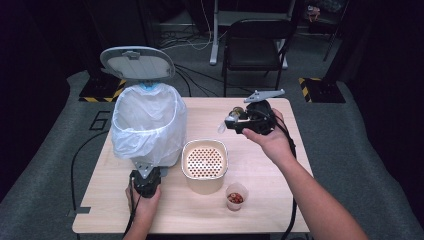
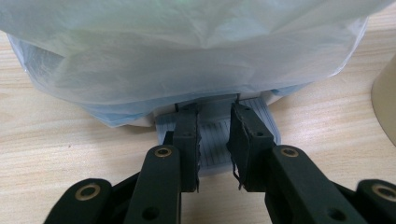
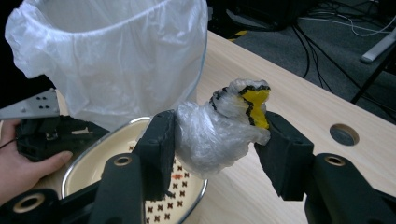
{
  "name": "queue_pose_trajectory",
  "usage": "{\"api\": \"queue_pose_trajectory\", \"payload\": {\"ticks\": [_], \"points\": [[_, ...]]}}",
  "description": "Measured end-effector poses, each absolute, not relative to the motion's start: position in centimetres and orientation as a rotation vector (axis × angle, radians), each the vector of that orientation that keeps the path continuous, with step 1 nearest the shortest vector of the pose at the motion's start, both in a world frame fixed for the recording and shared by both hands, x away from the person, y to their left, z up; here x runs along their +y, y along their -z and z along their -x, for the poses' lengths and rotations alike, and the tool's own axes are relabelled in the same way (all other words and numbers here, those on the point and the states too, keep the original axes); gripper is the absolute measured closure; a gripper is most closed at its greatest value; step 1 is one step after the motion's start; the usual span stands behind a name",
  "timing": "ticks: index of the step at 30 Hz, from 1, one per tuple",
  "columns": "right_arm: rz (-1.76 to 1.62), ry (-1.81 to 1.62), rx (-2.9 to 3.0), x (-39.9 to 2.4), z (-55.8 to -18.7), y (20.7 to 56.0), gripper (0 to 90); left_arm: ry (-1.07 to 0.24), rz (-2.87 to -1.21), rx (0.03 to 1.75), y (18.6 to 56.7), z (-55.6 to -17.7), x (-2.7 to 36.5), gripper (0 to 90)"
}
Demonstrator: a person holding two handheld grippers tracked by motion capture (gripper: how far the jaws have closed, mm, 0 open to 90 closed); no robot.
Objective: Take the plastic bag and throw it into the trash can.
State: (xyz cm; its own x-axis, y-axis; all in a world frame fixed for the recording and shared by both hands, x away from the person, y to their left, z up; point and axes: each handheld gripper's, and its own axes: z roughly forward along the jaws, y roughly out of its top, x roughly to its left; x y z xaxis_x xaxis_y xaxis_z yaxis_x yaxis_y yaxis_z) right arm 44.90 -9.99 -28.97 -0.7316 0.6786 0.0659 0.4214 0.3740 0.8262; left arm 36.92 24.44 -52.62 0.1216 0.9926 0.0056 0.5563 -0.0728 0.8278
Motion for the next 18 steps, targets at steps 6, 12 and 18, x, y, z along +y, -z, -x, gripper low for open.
{"api": "queue_pose_trajectory", "payload": {"ticks": [6, 12, 18], "points": [[-0.935, -1.306, 2.37, -8.2, -45.7, 27.9, 48.5, -0.809, -1.714, 1.516, 52.6, -36.9, 24.4, 72.8], [-0.887, -1.32, 2.386, -6.3, -45.9, 27.0, 48.6, -0.809, -1.715, 1.515, 52.6, -36.9, 24.4, 72.8], [-0.836, -1.332, 2.41, -4.3, -46.0, 26.5, 48.6, -0.812, -1.715, 1.514, 52.6, -36.9, 24.5, 72.9]]}}
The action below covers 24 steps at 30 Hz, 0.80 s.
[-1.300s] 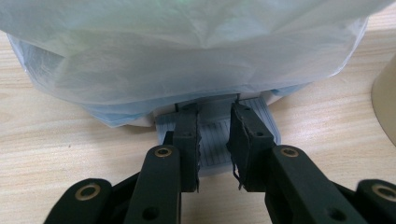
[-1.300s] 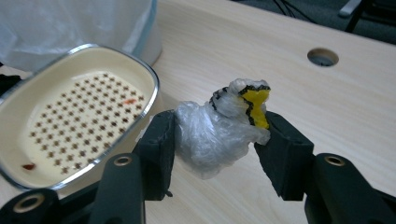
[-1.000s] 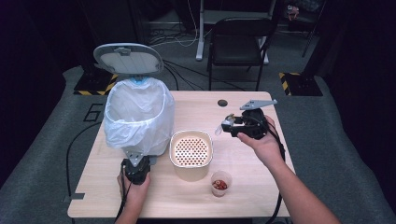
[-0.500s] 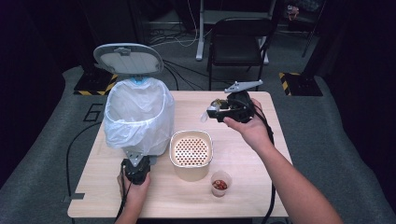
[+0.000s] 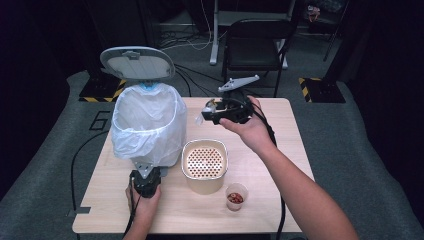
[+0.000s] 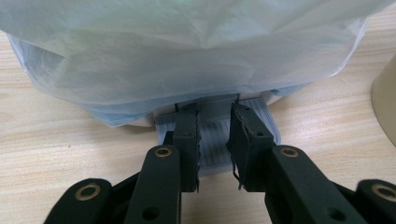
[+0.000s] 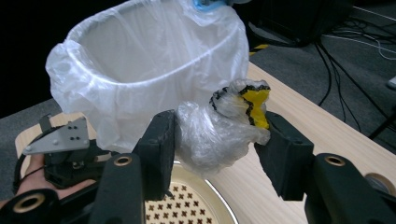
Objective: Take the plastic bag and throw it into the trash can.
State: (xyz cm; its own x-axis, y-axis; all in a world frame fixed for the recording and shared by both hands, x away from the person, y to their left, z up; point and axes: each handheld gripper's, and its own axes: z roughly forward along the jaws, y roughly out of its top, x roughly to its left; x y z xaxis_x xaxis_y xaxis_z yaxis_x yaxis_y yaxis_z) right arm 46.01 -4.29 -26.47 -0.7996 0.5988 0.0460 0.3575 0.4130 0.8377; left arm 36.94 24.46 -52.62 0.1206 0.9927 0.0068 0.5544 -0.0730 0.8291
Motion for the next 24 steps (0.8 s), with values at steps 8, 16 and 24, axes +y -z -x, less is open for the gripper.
{"api": "queue_pose_trajectory", "payload": {"ticks": [8, 16, 24], "points": [[-0.809, -1.352, 2.423, -2.4, -46.3, 25.9, 48.6, -0.808, -1.711, 1.507, 52.7, -37.0, 24.3, 75.8], [-0.785, -1.37, 2.436, -0.5, -46.5, 25.3, 48.6, -0.808, -1.695, 1.507, 52.7, -37.0, 24.3, 75.8], [-0.747, -1.364, 2.455, 1.9, -46.8, 25.4, 48.6, -0.828, -1.724, 1.497, 52.6, -37.0, 24.5, 75.8]]}}
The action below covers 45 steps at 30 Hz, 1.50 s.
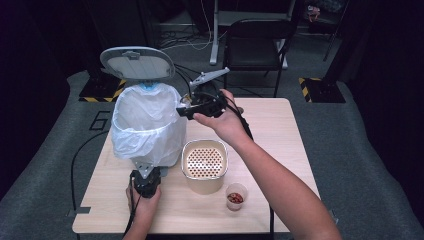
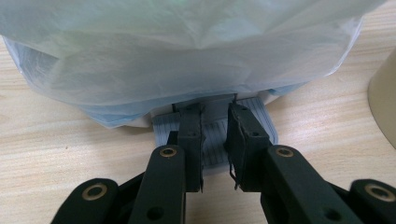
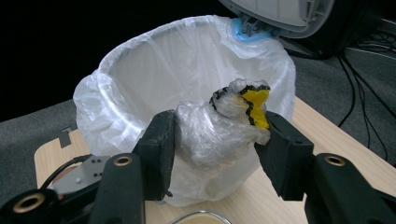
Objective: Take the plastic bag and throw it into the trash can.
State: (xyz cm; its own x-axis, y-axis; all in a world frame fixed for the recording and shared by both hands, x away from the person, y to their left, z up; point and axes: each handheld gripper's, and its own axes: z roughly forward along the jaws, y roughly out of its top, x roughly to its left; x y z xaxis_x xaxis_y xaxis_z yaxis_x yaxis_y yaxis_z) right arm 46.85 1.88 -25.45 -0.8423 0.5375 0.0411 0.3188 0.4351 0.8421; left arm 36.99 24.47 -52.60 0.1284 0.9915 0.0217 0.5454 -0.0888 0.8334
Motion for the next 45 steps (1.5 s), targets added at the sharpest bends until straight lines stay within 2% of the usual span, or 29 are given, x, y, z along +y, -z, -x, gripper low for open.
{"api": "queue_pose_trajectory", "payload": {"ticks": [16, 31, 34, 38, 45], "points": [[-0.726, -1.354, 2.495, 6.4, -47.9, 26.3, 48.5, -0.832, -1.744, 1.498, 52.5, -36.9, 24.5, 75.8], [-0.714, -1.365, 2.471, 8.8, -48.5, 27.4, 48.2, -0.834, -1.736, 1.497, 52.5, -37.0, 24.5, 75.8], [-0.713, -1.365, 2.466, 9.3, -48.5, 27.5, 46.7, -0.827, -1.736, 1.497, 52.5, -37.0, 24.5, 75.8], [-0.717, -1.381, 2.452, 9.6, -48.4, 27.6, 40.0, -0.826, -1.731, 1.498, 52.6, -37.0, 24.5, 75.8], [-0.711, -1.376, 2.442, 9.4, -48.3, 27.6, 39.5, -0.826, -1.734, 1.501, 52.5, -36.9, 24.5, 75.8]]}}
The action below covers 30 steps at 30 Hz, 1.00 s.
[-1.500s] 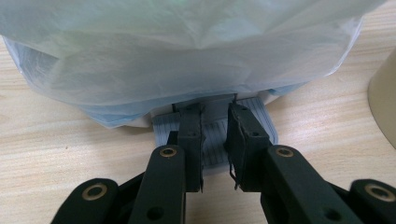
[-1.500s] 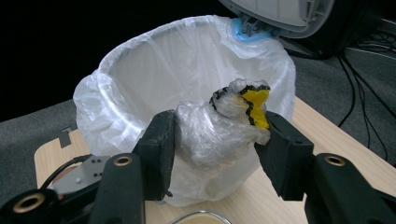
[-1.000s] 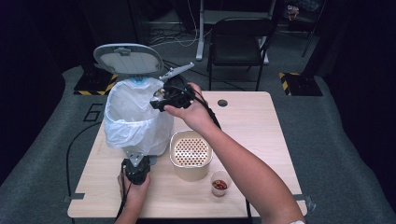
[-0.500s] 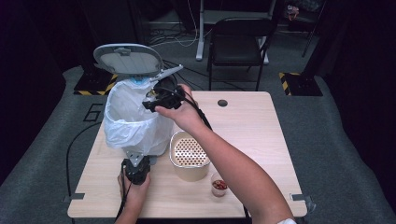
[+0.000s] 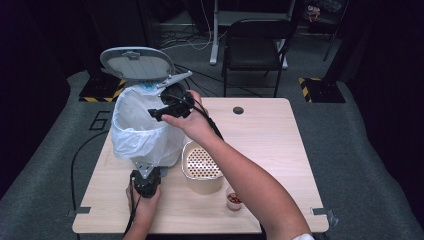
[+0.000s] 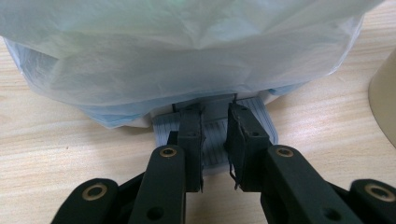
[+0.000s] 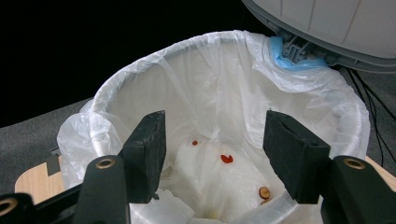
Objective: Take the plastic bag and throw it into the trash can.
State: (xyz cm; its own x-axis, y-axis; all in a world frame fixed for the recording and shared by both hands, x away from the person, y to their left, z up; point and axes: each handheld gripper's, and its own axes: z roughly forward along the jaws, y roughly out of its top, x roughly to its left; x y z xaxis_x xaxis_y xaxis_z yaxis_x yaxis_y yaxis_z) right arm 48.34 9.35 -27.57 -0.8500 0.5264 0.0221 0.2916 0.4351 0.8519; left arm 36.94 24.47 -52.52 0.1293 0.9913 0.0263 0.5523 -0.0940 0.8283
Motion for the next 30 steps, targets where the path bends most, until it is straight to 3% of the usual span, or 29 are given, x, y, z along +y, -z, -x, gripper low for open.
{"api": "queue_pose_trajectory", "payload": {"ticks": [14, 30], "points": [[-0.681, -1.373, 2.383, 3.6, -46.1, 26.3, 35.0, -0.81, -1.694, 1.508, 52.7, -37.0, 24.2, 75.8], [-0.761, -1.336, 2.302, -5.8, -42.7, 29.1, 30.3, -0.808, -1.73, 1.501, 52.6, -36.9, 24.4, 75.8]]}}
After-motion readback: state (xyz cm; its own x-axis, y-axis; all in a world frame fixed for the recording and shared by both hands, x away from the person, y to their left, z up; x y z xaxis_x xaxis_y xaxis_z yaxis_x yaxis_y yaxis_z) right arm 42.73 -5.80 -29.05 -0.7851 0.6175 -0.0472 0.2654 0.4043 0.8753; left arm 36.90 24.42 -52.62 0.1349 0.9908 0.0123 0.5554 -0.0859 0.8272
